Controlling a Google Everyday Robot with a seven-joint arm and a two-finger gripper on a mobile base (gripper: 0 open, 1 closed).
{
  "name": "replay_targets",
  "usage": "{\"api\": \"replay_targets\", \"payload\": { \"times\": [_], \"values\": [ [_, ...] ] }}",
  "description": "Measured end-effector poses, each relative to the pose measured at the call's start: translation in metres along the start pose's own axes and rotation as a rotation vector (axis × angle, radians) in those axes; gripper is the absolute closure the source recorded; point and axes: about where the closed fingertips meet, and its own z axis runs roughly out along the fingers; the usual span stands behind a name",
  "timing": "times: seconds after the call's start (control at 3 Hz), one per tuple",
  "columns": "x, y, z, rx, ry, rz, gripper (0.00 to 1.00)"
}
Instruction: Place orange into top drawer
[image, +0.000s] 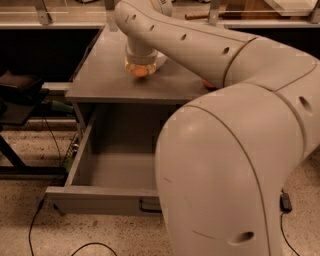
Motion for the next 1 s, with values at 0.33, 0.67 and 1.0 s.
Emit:
{"api": "replay_targets", "payload": {
  "times": [0.33,0.67,1.0],
  "values": [
    [0.007,-0.004,-0.016,-0.073,-0.022,-0.043,1.0],
    [0.03,-0.016,-0.042,-0.19,-0.028,-0.115,1.0],
    [0.057,-0.036,-0.072,-0.275,-0.024,-0.173,1.0]
  ]
}}
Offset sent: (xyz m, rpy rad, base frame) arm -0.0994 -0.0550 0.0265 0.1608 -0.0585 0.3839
